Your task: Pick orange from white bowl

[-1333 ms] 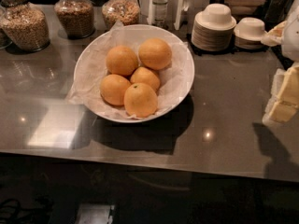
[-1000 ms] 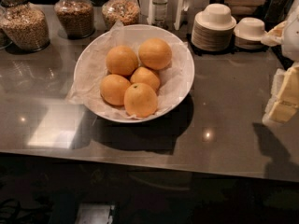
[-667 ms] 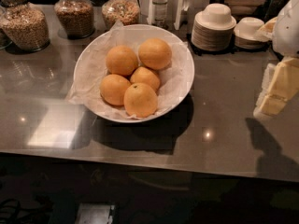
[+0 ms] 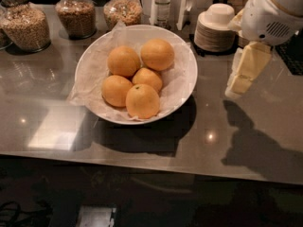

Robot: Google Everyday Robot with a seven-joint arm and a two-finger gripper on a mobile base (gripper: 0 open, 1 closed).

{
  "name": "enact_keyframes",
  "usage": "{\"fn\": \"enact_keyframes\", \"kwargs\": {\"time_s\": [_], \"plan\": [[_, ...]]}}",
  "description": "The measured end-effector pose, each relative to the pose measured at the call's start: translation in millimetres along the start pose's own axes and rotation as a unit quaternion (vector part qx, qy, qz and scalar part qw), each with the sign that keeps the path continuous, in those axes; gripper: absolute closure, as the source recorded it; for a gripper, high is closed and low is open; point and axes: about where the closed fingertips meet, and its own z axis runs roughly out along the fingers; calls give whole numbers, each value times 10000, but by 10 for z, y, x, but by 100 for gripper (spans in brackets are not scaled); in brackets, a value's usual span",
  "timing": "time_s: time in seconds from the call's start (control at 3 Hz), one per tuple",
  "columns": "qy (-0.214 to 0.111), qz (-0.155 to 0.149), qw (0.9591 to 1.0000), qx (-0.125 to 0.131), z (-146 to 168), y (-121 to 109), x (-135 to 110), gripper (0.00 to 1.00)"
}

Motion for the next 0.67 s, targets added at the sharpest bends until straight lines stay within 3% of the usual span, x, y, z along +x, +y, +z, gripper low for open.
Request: {"fn": "enact_keyframes", "kwargs": {"time_s": [0.33, 0.67], "plan": [[-305, -49, 9995, 9, 83, -228, -230, 0], [-632, -544, 9965, -30, 58, -273, -626, 0]]}}
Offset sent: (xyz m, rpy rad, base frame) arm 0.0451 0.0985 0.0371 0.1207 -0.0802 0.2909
